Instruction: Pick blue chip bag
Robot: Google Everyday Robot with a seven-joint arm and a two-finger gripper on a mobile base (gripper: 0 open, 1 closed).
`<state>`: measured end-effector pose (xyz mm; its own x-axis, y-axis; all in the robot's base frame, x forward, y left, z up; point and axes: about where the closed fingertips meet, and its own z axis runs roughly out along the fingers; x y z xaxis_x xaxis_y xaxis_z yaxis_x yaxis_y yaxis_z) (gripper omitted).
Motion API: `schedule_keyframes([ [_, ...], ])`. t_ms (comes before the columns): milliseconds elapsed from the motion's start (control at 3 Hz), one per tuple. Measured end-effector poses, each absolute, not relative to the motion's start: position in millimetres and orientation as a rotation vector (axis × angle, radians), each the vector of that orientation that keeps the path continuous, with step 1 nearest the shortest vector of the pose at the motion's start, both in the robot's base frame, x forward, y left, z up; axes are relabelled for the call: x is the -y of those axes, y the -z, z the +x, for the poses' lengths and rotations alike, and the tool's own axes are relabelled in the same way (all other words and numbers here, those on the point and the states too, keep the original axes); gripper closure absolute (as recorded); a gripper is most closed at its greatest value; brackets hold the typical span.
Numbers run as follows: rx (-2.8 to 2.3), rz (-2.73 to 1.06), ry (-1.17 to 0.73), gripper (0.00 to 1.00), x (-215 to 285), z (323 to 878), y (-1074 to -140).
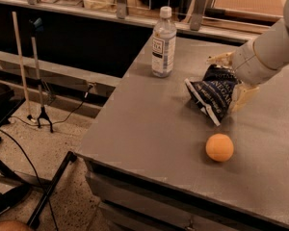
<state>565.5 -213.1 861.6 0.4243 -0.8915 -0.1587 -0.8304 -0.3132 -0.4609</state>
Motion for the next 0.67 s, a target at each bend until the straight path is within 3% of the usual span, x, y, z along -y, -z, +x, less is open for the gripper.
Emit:
schedule_keyframes([
  [667,-1.441,-2.204,0.093,0.61,198,574,-848],
])
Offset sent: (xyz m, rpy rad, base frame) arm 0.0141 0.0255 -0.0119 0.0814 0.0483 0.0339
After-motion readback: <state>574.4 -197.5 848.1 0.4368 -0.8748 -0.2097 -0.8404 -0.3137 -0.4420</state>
